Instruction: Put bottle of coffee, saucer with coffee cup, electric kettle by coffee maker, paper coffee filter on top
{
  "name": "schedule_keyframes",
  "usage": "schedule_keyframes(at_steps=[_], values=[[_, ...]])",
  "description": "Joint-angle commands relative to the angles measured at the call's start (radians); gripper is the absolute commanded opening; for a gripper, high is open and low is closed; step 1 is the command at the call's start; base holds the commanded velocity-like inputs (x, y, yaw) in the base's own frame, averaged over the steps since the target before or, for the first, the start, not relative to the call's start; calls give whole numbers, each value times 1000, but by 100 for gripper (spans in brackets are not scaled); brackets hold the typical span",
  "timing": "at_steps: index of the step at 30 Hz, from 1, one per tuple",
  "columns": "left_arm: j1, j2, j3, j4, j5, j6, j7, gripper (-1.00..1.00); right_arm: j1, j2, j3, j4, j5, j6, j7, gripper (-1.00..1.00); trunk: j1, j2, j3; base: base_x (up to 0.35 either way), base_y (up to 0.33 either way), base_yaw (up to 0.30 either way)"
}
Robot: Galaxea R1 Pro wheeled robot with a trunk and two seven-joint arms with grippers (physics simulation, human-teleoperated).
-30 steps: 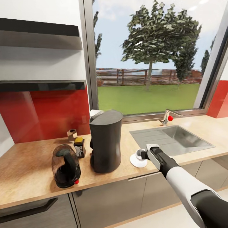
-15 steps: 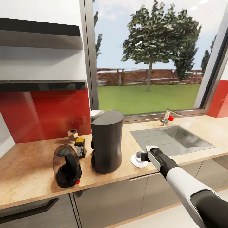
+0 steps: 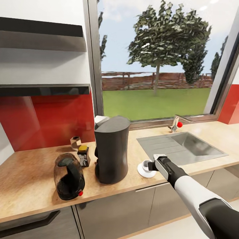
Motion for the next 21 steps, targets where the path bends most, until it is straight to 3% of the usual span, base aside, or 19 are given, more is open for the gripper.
schedule_keyframes(at_steps=[1, 10, 21], values=[[-1, 0, 8, 1, -11, 0, 3, 100, 0, -1, 7, 0, -11, 3, -7, -100, 0, -1, 0, 2, 0, 0], [-1, 0, 8, 1, -11, 0, 3, 100, 0, 0, 9, 32, -11, -43, -7, -100, 0, -1, 0, 2, 0, 0], [-1, 0, 8, 1, -11, 0, 4, 100, 0, 0, 9, 34, -11, -49, -7, -100, 0, -1, 0, 66, 0, 0]])
